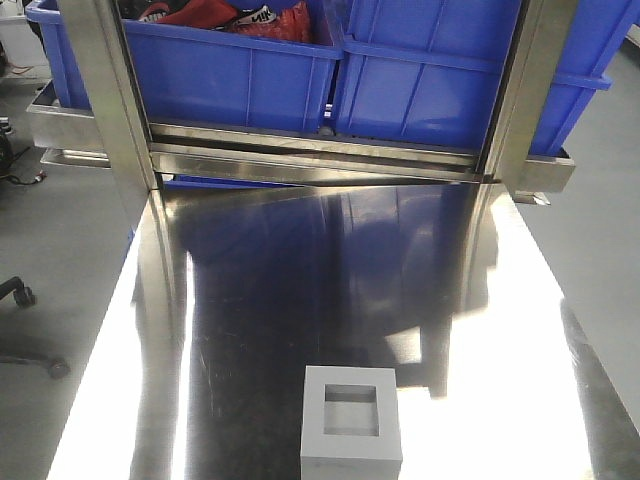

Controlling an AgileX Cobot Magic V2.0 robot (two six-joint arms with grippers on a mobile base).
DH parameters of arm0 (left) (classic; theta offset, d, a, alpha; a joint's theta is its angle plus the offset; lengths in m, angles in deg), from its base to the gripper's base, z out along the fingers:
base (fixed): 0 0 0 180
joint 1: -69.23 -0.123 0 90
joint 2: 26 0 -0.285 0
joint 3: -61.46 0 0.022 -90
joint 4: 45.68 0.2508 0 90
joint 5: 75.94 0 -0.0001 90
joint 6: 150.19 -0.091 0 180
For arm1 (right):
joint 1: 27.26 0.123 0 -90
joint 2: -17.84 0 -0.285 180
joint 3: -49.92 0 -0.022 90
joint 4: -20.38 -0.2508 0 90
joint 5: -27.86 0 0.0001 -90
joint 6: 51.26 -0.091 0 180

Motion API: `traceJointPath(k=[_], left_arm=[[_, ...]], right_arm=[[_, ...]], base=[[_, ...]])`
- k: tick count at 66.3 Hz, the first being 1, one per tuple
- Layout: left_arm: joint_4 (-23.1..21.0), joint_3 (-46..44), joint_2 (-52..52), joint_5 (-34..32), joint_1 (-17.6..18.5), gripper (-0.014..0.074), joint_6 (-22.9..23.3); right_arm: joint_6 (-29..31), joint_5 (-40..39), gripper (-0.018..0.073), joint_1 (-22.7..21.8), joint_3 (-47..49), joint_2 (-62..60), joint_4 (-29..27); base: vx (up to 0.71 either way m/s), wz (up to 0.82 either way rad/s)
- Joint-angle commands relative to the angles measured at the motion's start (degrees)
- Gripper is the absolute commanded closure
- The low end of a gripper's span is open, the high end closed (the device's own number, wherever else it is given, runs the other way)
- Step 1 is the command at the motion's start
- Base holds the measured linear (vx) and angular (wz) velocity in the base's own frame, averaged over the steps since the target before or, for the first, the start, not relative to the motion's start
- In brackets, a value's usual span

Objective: Sort gray base to blue bin

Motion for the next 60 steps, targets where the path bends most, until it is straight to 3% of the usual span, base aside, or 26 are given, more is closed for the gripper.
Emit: traceJointPath(k=[1, 24, 60], left_arm=[[0.07, -4.55, 5.07, 0.65, -0.09, 0.0602, -0.03], [-1.49, -9.01, 16.54, 13.67, -0.09, 0.0602, 0.48], [-1.49, -8.93, 17.22, 15.91, -0.09, 0.0599, 0.52]], right_arm=[[0.37, -4.5, 0.0568, -0.23, -0.88, -0.74, 0.32], [0.37, -4.5, 0.0568, -0.23, -0.88, -0.74, 0.32], [0.37, -4.5, 0.0568, -0.23, -0.88, -0.74, 0.32]], base=[[0.0, 0.0], [0.0, 0.0], [0.0, 0.0]])
